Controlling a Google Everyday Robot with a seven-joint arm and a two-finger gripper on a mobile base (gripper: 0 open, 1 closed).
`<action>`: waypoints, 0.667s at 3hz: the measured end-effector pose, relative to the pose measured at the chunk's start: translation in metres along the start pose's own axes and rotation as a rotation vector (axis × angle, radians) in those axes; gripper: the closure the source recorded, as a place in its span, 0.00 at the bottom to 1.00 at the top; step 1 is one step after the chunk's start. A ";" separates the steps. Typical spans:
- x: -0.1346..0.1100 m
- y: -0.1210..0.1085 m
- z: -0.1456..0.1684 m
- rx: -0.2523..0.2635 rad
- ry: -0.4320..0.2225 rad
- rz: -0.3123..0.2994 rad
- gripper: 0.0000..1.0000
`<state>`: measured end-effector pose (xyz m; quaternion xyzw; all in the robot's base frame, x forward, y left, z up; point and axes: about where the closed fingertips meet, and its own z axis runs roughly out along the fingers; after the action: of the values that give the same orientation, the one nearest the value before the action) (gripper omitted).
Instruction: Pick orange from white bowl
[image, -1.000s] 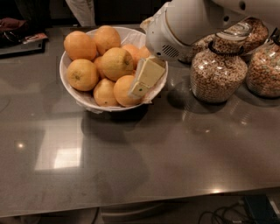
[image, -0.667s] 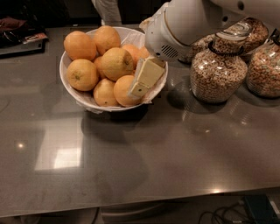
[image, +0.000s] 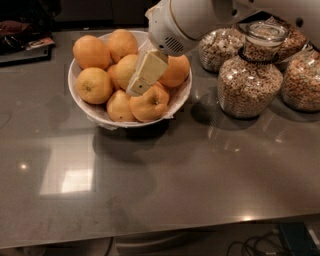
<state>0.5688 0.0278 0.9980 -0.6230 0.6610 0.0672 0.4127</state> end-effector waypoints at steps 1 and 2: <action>-0.010 -0.004 0.010 -0.003 0.014 0.002 0.02; -0.013 0.000 0.020 -0.020 0.043 0.029 0.17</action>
Offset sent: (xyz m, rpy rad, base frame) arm 0.0110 0.0313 -0.0184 -0.0435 0.1009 -0.0532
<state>0.5766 0.0502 0.9936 -0.6187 0.6781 0.0663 0.3911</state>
